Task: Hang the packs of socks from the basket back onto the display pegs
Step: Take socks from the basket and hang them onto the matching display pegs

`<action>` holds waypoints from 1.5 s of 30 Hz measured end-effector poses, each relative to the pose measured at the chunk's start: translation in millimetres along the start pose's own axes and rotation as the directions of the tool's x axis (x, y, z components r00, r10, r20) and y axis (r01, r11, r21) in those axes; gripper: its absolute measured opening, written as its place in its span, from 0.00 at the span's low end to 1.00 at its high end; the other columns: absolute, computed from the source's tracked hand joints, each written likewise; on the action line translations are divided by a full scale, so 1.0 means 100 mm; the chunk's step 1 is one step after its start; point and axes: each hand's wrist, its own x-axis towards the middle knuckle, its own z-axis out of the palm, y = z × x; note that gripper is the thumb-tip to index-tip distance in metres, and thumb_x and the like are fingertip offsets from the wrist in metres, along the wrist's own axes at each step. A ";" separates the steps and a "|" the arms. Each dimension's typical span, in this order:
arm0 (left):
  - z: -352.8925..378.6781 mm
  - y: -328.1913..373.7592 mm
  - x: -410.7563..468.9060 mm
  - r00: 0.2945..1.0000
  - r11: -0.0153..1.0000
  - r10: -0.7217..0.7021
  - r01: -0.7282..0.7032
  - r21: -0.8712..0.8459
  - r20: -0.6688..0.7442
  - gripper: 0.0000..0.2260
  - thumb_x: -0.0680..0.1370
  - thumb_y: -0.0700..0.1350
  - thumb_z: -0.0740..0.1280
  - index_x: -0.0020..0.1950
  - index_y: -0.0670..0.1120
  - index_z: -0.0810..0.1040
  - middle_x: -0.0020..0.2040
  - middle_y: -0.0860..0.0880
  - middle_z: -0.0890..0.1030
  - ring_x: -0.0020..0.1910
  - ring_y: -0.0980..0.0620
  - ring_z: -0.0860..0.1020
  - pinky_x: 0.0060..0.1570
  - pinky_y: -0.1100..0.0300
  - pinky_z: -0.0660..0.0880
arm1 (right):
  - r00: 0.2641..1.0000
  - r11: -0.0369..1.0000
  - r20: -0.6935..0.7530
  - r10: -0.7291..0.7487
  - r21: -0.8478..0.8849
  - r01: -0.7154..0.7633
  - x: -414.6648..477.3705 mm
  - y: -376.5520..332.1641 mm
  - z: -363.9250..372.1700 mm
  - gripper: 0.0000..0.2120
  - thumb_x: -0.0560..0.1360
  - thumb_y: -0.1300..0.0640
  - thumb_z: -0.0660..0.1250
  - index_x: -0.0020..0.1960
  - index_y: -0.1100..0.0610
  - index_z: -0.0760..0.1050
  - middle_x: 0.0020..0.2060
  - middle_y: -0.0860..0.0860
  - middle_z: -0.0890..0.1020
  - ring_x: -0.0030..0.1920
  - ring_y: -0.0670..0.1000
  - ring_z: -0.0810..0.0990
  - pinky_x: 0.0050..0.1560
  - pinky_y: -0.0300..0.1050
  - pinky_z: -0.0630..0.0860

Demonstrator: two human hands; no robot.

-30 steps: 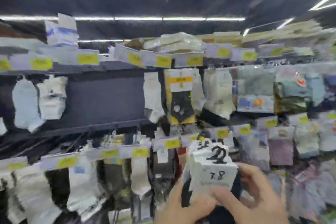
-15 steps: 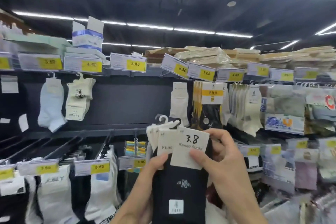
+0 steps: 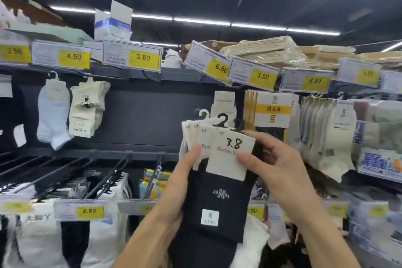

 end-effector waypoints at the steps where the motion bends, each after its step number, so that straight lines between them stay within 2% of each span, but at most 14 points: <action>1: 0.00 -0.03 0.01 0.997 0.999 -0.041 0.043 -0.032 0.071 0.27 0.74 0.60 0.72 0.68 0.47 0.79 0.67 0.39 0.79 0.60 0.46 0.83 0.56 0.53 0.79 | 1.000 1.000 0.016 -0.001 0.017 0.001 0.06 0.06 -0.02 0.16 0.72 0.61 0.74 0.54 0.43 0.81 0.48 0.41 0.86 0.48 0.41 0.84 0.44 0.31 0.79; 3: 0.02 -0.06 0.06 0.992 0.998 -0.057 0.060 -0.028 0.111 0.27 0.72 0.64 0.72 0.65 0.50 0.81 0.65 0.42 0.81 0.63 0.42 0.81 0.57 0.50 0.79 | 0.999 0.999 0.047 -0.022 0.037 0.020 0.14 0.17 -0.05 0.16 0.73 0.59 0.74 0.54 0.41 0.82 0.49 0.41 0.86 0.50 0.41 0.84 0.44 0.31 0.79; 7: 0.01 -0.10 0.20 0.997 0.999 -0.040 0.041 -0.012 0.059 0.27 0.69 0.63 0.75 0.62 0.49 0.83 0.61 0.42 0.84 0.57 0.44 0.84 0.50 0.54 0.81 | 0.998 0.997 0.032 -0.049 0.056 0.048 0.25 0.32 -0.03 0.13 0.71 0.56 0.75 0.52 0.41 0.81 0.49 0.42 0.86 0.49 0.41 0.84 0.44 0.31 0.79; 13: -0.03 -0.07 0.39 0.996 0.998 -0.018 0.024 -0.064 0.091 0.22 0.75 0.59 0.70 0.65 0.48 0.82 0.63 0.42 0.83 0.59 0.43 0.83 0.51 0.53 0.81 | 1.000 0.996 0.013 -0.024 0.084 0.023 0.44 0.50 -0.03 0.08 0.74 0.55 0.73 0.50 0.47 0.78 0.48 0.46 0.85 0.48 0.44 0.84 0.43 0.36 0.80; 17: -0.07 -0.06 0.57 0.985 0.976 0.161 -0.150 -0.156 0.059 0.09 0.76 0.51 0.69 0.55 0.55 0.85 0.59 0.44 0.85 0.56 0.45 0.84 0.48 0.54 0.82 | 0.997 0.969 -0.017 0.079 0.234 -0.072 0.63 0.62 -0.07 0.07 0.75 0.55 0.71 0.53 0.50 0.77 0.51 0.50 0.86 0.52 0.50 0.85 0.46 0.42 0.82; 19: -0.12 -0.06 0.62 0.986 0.967 0.160 -0.148 -0.206 0.044 0.10 0.75 0.51 0.70 0.55 0.54 0.86 0.60 0.44 0.84 0.56 0.45 0.84 0.48 0.53 0.82 | 0.990 0.956 -0.096 0.106 0.283 -0.075 0.76 0.69 -0.10 0.08 0.75 0.56 0.71 0.54 0.51 0.77 0.51 0.51 0.86 0.52 0.51 0.85 0.48 0.47 0.81; 21: -0.21 -0.07 0.68 0.988 0.967 0.153 -0.148 -0.207 0.010 0.11 0.73 0.52 0.71 0.53 0.53 0.87 0.58 0.45 0.85 0.54 0.46 0.85 0.46 0.53 0.83 | 0.964 0.977 -0.243 0.104 0.206 -0.053 0.91 0.77 -0.12 0.08 0.76 0.57 0.70 0.54 0.49 0.77 0.51 0.50 0.86 0.52 0.50 0.84 0.50 0.50 0.81; 24: -0.32 -0.06 0.76 0.969 0.958 0.233 -0.243 -0.154 -0.079 0.10 0.71 0.51 0.73 0.52 0.54 0.85 0.56 0.45 0.86 0.51 0.46 0.86 0.43 0.54 0.82 | 0.923 0.997 -0.385 0.013 -0.065 -0.042 1.17 0.85 -0.11 0.13 0.78 0.55 0.68 0.62 0.48 0.75 0.58 0.49 0.81 0.59 0.49 0.79 0.62 0.53 0.76; 27: -0.38 -0.05 0.81 0.968 0.959 0.242 -0.250 -0.133 -0.073 0.08 0.74 0.50 0.72 0.53 0.55 0.83 0.57 0.45 0.86 0.53 0.46 0.85 0.44 0.54 0.82 | 0.918 0.986 -0.393 -0.061 -0.167 -0.006 1.42 0.90 -0.06 0.18 0.79 0.56 0.66 0.68 0.56 0.72 0.61 0.52 0.80 0.61 0.50 0.78 0.65 0.51 0.74; 31: -0.42 -0.07 0.86 0.969 0.959 0.242 -0.247 -0.136 -0.050 0.07 0.77 0.50 0.70 0.54 0.56 0.83 0.58 0.46 0.85 0.54 0.47 0.85 0.46 0.54 0.82 | 0.900 0.971 -0.421 -0.111 -0.237 0.008 1.69 0.93 0.02 0.19 0.79 0.56 0.65 0.70 0.53 0.71 0.63 0.47 0.77 0.65 0.48 0.74 0.64 0.41 0.71; 37: -0.44 -0.07 0.87 0.982 0.980 0.186 -0.184 -0.076 0.018 0.07 0.76 0.54 0.70 0.52 0.59 0.85 0.56 0.49 0.86 0.52 0.48 0.86 0.46 0.53 0.82 | 0.952 0.927 -0.252 -0.172 -0.369 0.070 1.90 1.12 0.01 0.21 0.81 0.59 0.63 0.73 0.59 0.67 0.69 0.53 0.74 0.70 0.51 0.70 0.71 0.53 0.68; 39: -0.45 -0.07 0.88 0.984 0.982 0.177 -0.175 -0.079 0.020 0.12 0.74 0.55 0.73 0.57 0.58 0.83 0.59 0.48 0.85 0.55 0.46 0.85 0.48 0.52 0.81 | 0.969 0.907 -0.209 -0.128 -0.421 0.029 2.01 1.16 -0.02 0.22 0.81 0.58 0.63 0.74 0.57 0.67 0.70 0.53 0.73 0.70 0.51 0.71 0.71 0.50 0.68; 42: -0.46 -0.07 0.89 0.979 0.977 0.200 -0.197 -0.077 0.027 0.17 0.72 0.55 0.75 0.60 0.58 0.81 0.61 0.47 0.84 0.57 0.46 0.84 0.49 0.51 0.81 | 0.973 0.855 -0.207 -0.101 -0.518 -0.022 2.13 1.16 -0.04 0.23 0.81 0.57 0.62 0.75 0.55 0.65 0.67 0.51 0.75 0.64 0.45 0.73 0.58 0.28 0.65; 45: -0.42 -0.06 0.87 0.973 0.973 0.227 -0.223 -0.063 0.048 0.12 0.74 0.54 0.73 0.57 0.58 0.82 0.59 0.48 0.85 0.56 0.48 0.85 0.47 0.54 0.82 | 0.988 0.811 -0.150 -0.018 -0.580 -0.073 2.10 1.10 0.00 0.26 0.82 0.57 0.60 0.78 0.56 0.57 0.68 0.52 0.75 0.60 0.44 0.73 0.50 0.27 0.64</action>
